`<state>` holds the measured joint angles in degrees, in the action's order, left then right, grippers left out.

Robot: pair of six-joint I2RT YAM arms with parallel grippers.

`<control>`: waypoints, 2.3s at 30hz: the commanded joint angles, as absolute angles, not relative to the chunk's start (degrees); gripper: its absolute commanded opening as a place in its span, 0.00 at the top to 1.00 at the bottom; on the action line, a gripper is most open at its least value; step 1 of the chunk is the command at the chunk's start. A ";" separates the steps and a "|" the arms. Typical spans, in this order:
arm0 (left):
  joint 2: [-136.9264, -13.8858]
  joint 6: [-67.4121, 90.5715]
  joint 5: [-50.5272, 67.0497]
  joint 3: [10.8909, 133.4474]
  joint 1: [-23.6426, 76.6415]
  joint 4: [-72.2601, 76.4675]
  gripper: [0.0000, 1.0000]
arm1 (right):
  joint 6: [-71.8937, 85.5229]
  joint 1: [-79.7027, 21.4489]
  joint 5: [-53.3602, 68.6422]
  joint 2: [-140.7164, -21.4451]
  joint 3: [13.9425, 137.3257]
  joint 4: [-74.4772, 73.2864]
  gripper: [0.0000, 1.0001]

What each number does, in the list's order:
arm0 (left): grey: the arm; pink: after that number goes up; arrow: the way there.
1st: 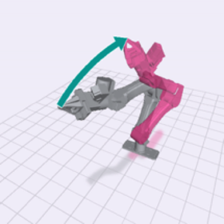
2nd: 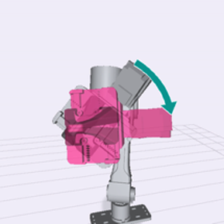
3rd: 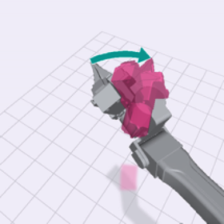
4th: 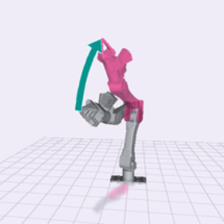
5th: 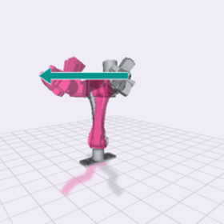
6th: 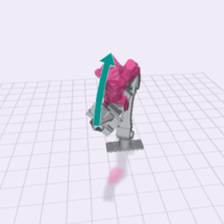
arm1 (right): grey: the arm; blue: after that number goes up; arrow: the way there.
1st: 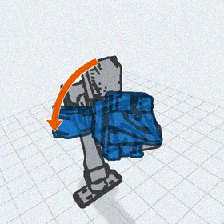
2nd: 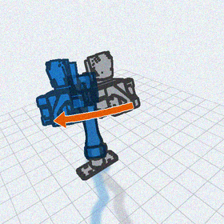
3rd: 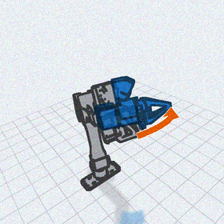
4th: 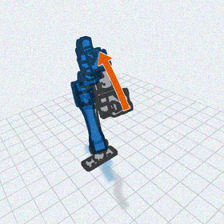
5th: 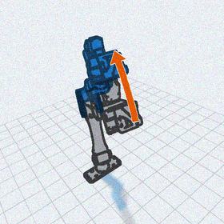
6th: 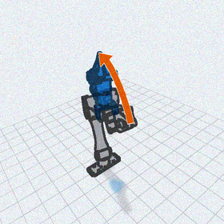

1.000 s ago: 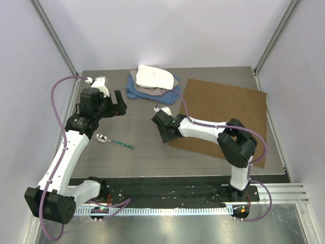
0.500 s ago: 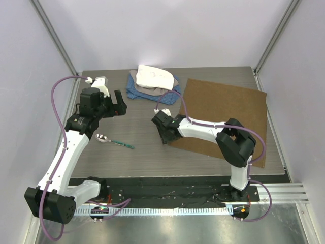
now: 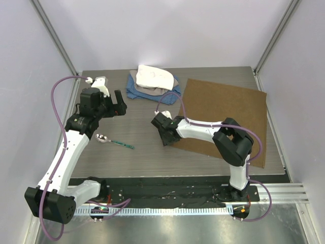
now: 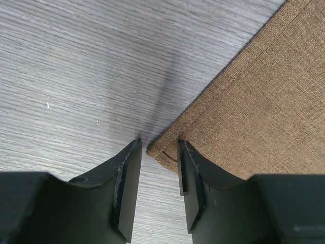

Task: Fold the napkin, place the utensils inside, and roll it up
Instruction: Fold the napkin

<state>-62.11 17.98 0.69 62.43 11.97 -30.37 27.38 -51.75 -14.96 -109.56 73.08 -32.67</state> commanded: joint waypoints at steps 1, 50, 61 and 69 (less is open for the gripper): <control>-62.31 17.84 0.44 62.49 11.95 -28.91 0.00 | 28.47 -51.85 -16.00 -111.53 73.39 -35.59 0.59; -61.08 17.31 -1.58 62.58 11.95 -29.27 0.00 | 27.26 -48.35 -4.74 -105.04 73.47 -34.53 0.99; -61.17 17.49 -1.41 62.05 12.04 -28.92 0.00 | 18.38 -25.79 -14.93 -97.38 72.33 -37.97 0.99; -62.40 17.58 -1.49 61.52 12.04 -28.39 0.00 | 13.63 -12.23 -21.26 -105.02 80.85 -37.18 0.99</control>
